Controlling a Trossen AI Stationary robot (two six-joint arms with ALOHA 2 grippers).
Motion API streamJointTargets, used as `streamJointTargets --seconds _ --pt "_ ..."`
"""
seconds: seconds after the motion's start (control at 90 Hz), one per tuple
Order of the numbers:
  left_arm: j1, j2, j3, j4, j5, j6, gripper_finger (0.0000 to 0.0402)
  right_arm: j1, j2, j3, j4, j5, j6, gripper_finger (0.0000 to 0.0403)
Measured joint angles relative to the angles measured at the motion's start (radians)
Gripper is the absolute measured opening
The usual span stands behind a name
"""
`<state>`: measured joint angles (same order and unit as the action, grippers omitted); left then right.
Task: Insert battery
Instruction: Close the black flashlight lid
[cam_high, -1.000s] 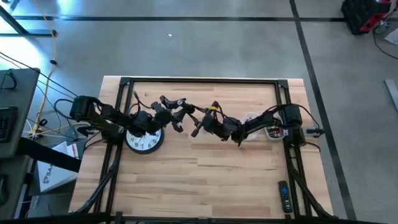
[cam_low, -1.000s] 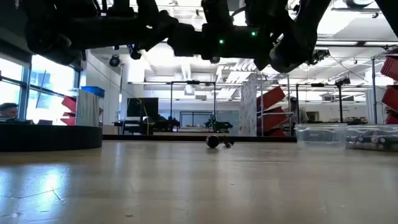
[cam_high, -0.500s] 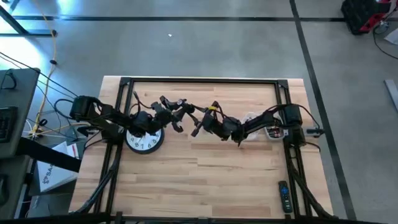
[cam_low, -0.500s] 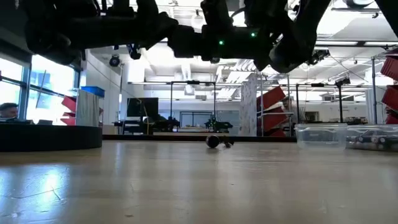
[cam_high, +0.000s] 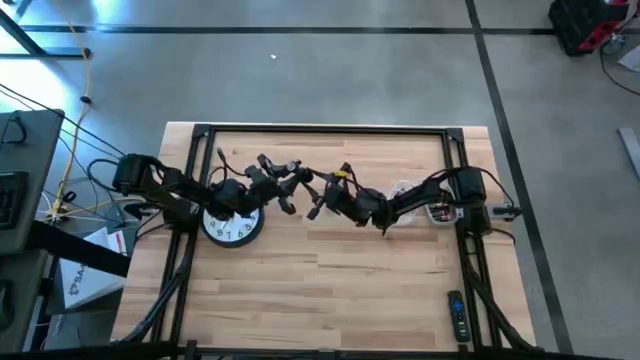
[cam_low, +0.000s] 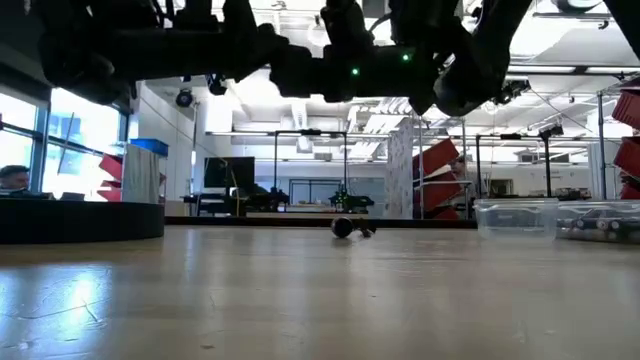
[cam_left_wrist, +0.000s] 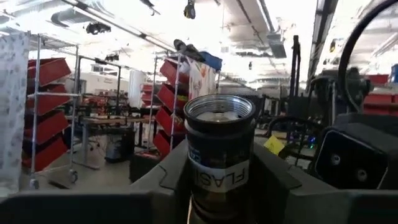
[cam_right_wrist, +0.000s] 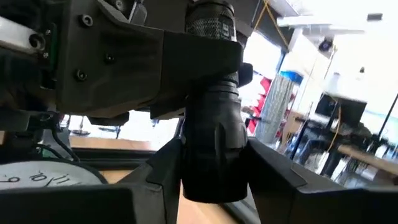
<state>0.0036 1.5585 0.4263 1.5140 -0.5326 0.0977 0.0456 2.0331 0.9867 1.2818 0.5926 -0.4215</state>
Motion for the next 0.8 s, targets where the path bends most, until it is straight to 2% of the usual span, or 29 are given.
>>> streamJointTargets --seconds 0.133,0.278,0.378,0.467,0.556,0.633,0.689,0.8 --pt "0.0 -0.002 0.0 -0.023 -0.02 0.012 0.0095 0.0 0.0 0.0 -0.027 0.008 -0.002 0.0139" --pt "0.003 -0.019 -0.004 -0.044 -0.106 0.046 0.0095 0.005 0.0 0.0 -0.03 0.023 0.004 0.0173" --pt "0.003 -0.057 -0.018 -0.084 -0.15 0.078 0.0095 0.007 -0.001 0.0 -0.058 0.078 0.021 0.0207" --pt "0.003 -0.106 -0.037 -0.163 -0.155 0.077 0.0095 0.02 -0.02 0.0 -0.151 0.162 0.018 0.0238" --pt "0.008 -0.153 -0.039 -0.353 -0.138 0.02 0.0095 0.039 -0.079 0.0 -0.33 0.237 0.0 0.0258" --pt "0.033 -0.174 -0.031 -0.528 -0.044 -0.051 0.0095 0.048 -0.157 0.013 -0.575 0.232 0.048 0.0263" --pt "0.055 -0.173 -0.022 -0.616 0.048 -0.09 0.0095 0.044 -0.219 0.039 -0.809 0.161 0.152 0.0262" --pt "0.087 -0.138 -0.014 -0.694 0.156 -0.105 0.0095 -0.006 -0.311 0.101 -1.247 -0.126 0.371 0.025"
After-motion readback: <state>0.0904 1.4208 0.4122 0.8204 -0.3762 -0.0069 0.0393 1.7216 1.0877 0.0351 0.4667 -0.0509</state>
